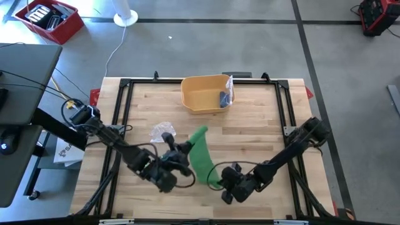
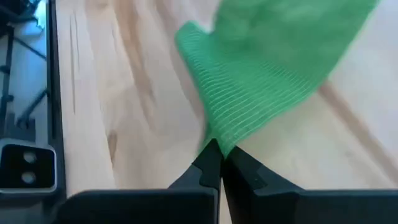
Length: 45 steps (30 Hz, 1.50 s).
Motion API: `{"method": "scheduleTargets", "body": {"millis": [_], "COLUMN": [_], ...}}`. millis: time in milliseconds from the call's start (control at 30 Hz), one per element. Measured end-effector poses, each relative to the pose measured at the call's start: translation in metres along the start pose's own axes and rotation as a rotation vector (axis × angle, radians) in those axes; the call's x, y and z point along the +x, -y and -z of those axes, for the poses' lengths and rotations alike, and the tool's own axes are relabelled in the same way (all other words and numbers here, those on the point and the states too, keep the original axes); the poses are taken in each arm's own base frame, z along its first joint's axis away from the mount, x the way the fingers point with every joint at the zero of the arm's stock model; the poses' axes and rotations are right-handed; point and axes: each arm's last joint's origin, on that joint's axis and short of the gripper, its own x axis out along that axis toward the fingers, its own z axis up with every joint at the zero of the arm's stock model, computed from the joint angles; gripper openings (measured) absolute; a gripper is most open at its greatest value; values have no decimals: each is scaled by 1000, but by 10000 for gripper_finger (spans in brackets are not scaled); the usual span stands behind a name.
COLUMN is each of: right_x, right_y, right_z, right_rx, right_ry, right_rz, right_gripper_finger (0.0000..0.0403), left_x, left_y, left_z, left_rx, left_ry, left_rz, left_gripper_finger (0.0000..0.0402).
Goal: Roll bandage
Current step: Roll the green bandage
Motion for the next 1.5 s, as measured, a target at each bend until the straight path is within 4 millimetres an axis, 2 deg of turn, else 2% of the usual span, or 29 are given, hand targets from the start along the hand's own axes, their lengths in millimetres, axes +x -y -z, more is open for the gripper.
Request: {"method": "scheduleTargets", "body": {"millis": [167,233,333,433,567,633,700,833,933,1033,1200,1333,1500], "right_x": [-3,1,1,-6,-7,-6,-3,3,8,10,13,-11,-72], "right_y": [-2,-3,-14,-27,-33,-32,-25,-6,3,5,19,26,19], "right_z": [-5,-1,3,6,0,-4,-3,9,12,9,-4,-19,-29], "right_rx": [-35,-40,-64,-133,-166,-144,-127,-101,-76,-97,-172,-189,-304], "right_ry": [-58,-118,-186,-153,-9,14,-35,-94,-120,-147,-210,-218,-30], "right_rz": [-61,-104,-264,-377,-383,-375,-319,-90,-18,-28,18,81,156], "right_gripper_finger": [0,0,0,0,0,0,0,0,5,31,112,165,180], "left_x": [12,16,18,17,19,22,28,34,36,39,45,45,36], "left_y": [-26,-28,-26,-24,-25,-25,-23,-10,-1,8,15,17,20], "left_z": [-1,-1,-2,-1,-1,0,5,27,40,52,63,64,57], "left_rx": [29,32,47,60,60,38,38,65,39,46,94,105,82], "left_ry": [-31,-36,-25,-19,-25,-33,-45,-85,-82,-63,-22,-6,52], "left_rz": [-19,29,131,191,181,185,188,187,178,174,168,187,207], "left_gripper_finger": [5,5,5,3,2,2,1,1,1,1,1,1,1]}}
